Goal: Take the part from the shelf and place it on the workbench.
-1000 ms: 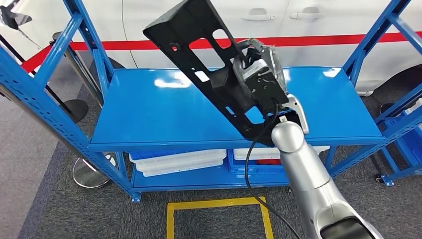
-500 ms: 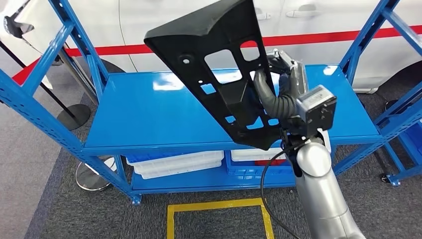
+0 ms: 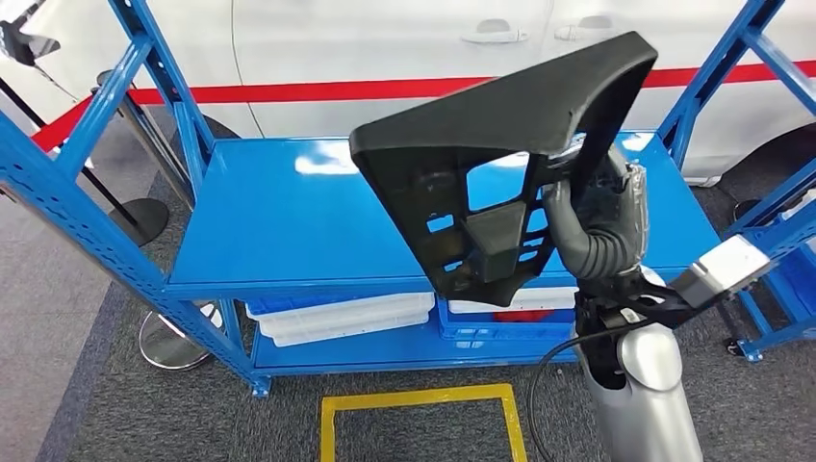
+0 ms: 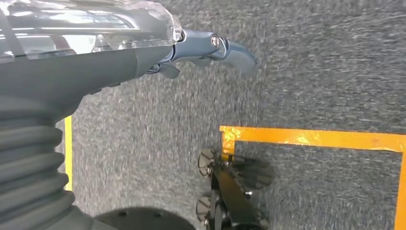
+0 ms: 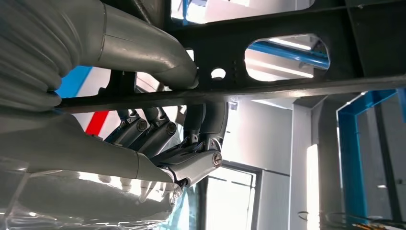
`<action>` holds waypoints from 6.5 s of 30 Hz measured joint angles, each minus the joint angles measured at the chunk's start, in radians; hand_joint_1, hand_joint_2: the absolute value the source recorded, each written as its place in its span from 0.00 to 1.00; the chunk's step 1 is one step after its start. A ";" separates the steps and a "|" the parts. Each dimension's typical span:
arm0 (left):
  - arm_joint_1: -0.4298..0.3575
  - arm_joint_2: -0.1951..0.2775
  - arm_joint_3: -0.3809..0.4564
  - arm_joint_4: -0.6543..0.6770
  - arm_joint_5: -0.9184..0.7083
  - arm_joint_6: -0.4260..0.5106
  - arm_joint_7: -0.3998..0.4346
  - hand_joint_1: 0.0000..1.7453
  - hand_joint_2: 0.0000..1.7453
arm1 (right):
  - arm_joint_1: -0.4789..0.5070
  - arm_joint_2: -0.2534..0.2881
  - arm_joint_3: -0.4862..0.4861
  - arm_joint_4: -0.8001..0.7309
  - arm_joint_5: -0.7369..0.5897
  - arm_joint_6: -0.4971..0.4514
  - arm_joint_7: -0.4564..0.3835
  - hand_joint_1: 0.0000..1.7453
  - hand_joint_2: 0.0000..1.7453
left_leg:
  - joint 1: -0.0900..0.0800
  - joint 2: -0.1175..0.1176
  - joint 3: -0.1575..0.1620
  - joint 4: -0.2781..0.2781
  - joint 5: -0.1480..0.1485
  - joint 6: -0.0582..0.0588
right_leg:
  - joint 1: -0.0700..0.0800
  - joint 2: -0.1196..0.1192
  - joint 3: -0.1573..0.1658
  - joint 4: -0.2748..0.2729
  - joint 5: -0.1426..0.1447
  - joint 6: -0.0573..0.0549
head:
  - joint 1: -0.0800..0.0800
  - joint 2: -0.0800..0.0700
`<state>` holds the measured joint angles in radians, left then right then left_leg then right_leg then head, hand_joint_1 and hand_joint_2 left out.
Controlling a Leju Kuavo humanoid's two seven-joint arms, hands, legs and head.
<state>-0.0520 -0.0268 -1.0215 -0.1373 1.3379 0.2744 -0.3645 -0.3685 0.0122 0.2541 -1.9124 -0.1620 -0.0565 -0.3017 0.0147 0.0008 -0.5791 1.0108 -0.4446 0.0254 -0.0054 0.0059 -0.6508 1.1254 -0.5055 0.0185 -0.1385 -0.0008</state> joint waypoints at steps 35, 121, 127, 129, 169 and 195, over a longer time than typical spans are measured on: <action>-0.008 0.038 -0.030 0.007 0.036 -0.058 0.055 0.00 1.00 | 0.336 -0.025 -0.154 -0.205 0.048 0.063 -0.139 1.00 1.00 | 0.002 0.042 0.039 -0.020 -0.018 0.001 | -0.017 -0.003 -0.088 0.150 -0.031 0.020 | 0.000 0.000; -0.009 -0.096 -0.081 0.072 0.160 0.416 0.255 0.00 1.00 | 0.625 -0.074 0.070 -0.013 -0.052 -0.138 -0.363 1.00 1.00 | -0.001 -0.052 0.050 -0.006 -0.031 -0.007 | -0.010 0.101 0.040 -0.085 0.054 0.004 | 0.000 0.000; -0.003 -0.090 -0.088 0.074 0.170 0.409 0.238 0.00 1.00 | 0.626 -0.093 0.072 -0.018 -0.051 -0.150 -0.371 1.00 1.00 | -0.012 0.044 0.048 -0.013 -0.030 0.009 | -0.014 -0.002 -0.080 0.167 -0.047 0.016 | 0.001 0.000; -0.004 -0.089 -0.089 0.074 0.174 0.399 0.234 0.00 1.00 | 0.627 -0.101 0.072 -0.020 -0.055 -0.150 -0.372 1.00 1.00 | -0.013 0.069 0.052 -0.013 -0.033 0.005 | -0.014 -0.025 -0.009 0.047 0.012 0.013 | 0.001 0.000; 0.014 0.049 -0.104 0.071 0.185 -0.057 0.095 0.00 1.00 | 0.902 -0.126 -0.230 -0.252 -0.012 -0.071 -0.396 1.00 1.00 | -0.005 0.034 0.033 0.109 -0.135 -0.048 | -0.006 -0.008 0.087 -0.124 0.052 -0.043 | 0.000 0.000; 0.005 0.085 -0.138 0.065 0.183 -0.125 0.102 0.00 1.00 | 0.951 0.034 -0.329 -0.310 0.062 0.050 -0.393 1.00 1.00 | -0.009 0.105 0.087 -0.026 -0.054 -0.026 | -0.006 -0.073 0.085 -0.101 0.038 -0.007 | 0.001 0.000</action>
<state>-0.0475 0.0581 -1.1599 -0.0719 1.5212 0.1494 -0.2625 0.5822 0.0466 -0.0753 -2.2223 -0.1003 -0.0066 -0.6950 0.0059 0.1053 -0.4918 0.9846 -0.4987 -0.0010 -0.0111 -0.0670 -0.5655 1.0242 -0.4672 0.0113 -0.1374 -0.0008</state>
